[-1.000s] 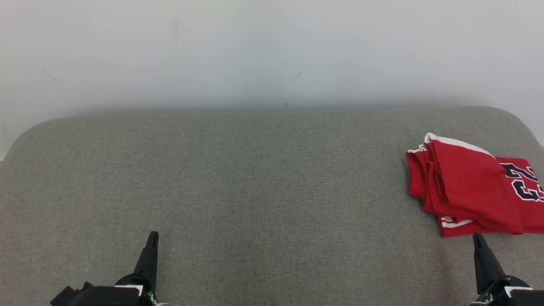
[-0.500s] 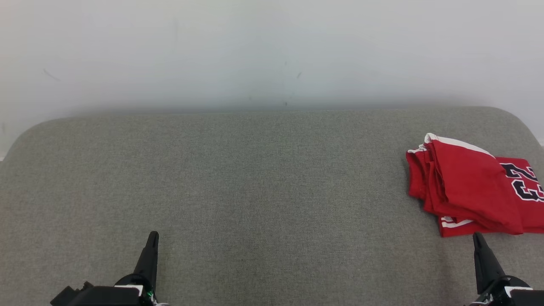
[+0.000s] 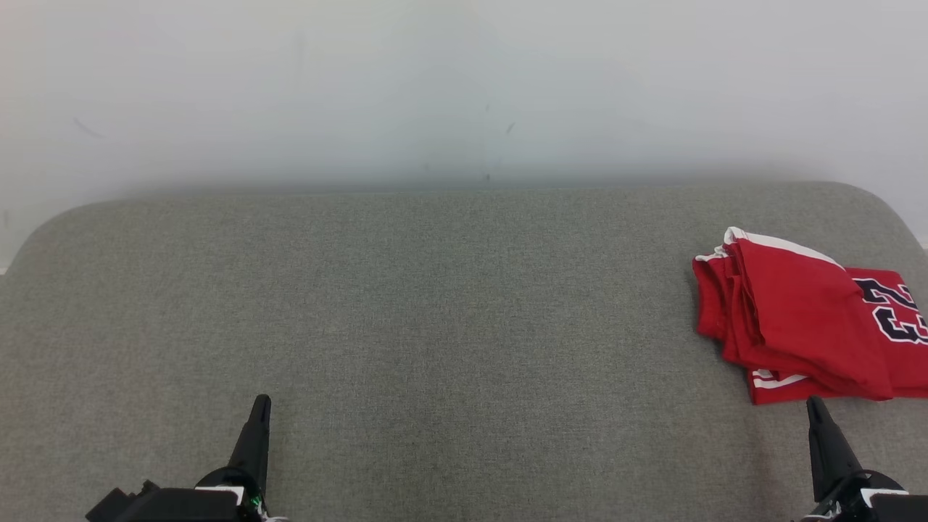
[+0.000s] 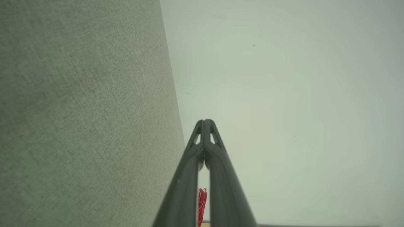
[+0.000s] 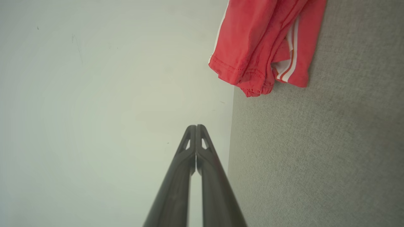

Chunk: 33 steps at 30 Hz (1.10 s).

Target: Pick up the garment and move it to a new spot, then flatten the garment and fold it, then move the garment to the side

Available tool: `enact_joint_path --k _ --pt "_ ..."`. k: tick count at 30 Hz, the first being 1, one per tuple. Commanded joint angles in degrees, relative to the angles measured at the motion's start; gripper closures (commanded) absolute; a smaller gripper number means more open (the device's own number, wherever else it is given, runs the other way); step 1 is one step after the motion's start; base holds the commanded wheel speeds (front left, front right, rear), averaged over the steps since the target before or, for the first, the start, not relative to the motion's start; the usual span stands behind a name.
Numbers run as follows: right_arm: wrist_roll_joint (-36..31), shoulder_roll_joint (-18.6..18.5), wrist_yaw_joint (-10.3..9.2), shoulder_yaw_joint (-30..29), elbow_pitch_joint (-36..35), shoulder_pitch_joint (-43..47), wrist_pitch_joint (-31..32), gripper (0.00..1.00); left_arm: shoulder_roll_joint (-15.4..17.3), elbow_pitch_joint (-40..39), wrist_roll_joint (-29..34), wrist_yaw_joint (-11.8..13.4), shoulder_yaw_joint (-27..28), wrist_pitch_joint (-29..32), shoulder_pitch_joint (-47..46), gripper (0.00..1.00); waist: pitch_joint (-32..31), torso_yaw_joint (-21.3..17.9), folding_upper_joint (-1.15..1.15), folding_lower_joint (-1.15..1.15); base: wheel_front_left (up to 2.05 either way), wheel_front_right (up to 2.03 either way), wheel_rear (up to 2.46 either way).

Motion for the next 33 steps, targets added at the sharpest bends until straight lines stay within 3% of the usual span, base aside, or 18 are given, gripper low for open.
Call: enact_joint_path --k 1,33 --pt "0.17 -0.06 -0.12 -0.01 -0.12 -0.25 0.17 1.00 -0.01 -0.06 -0.22 -0.19 0.05 0.04 -0.29 1.00 0.00 0.00 0.00 0.00 0.00 0.00 0.00" --pt "0.17 -0.05 -0.12 -0.01 -0.12 -0.25 0.17 1.00 -0.01 -0.06 -0.25 -0.19 0.02 0.01 -0.29 1.00 0.00 0.00 0.00 0.00 0.00 0.00 0.00"
